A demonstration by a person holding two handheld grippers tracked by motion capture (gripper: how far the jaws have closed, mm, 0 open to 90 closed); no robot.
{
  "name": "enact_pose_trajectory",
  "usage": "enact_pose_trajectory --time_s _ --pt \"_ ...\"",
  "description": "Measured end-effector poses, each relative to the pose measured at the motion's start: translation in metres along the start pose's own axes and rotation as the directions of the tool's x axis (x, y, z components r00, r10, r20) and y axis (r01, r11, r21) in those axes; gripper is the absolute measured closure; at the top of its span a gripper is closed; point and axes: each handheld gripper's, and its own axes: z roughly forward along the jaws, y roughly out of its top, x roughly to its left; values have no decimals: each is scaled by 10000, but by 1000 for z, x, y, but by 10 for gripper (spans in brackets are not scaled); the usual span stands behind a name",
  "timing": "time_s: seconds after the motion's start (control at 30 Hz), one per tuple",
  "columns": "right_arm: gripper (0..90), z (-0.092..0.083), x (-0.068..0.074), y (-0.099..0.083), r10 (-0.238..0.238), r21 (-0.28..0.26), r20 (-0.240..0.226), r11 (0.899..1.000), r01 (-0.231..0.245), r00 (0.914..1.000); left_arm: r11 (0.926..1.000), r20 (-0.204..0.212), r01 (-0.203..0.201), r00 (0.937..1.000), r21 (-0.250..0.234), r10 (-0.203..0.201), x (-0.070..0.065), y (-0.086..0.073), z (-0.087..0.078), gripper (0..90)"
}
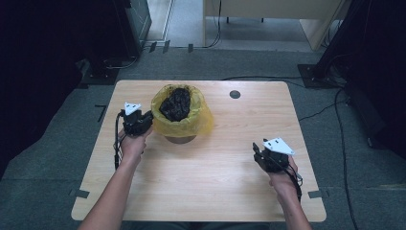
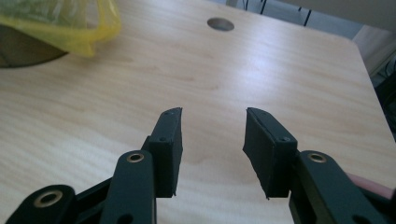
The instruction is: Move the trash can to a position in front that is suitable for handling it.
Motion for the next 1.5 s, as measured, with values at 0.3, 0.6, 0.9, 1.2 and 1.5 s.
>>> enact_pose_trajectory --time_s 0.3,0.6,0.9,1.2,1.5 --pt "581 19 12 36 145 -569 -131 9983 -152 9998 10000 27 13 10000 58 -13 -12 0 5 891" --pt "590 35 27 75 471 -956 -671 9940 -534 9966 9999 154 -107 9998 80 106 -19 0 7 900" --pt "658 72 41 97 569 -811 -888 9946 -641 9944 10000 308 -59 9995 77 57 -27 -1 11 900" --pt "840 113 59 113 1220 -756 -1277 9883 -1323 9843 9997 32 -167 9999 178 167 -30 -2 17 900" --pt "900 149 70 116 2589 -150 -1379 9646 -2634 9560 9996 373 -36 9993 273 25 -26 2 25 900"
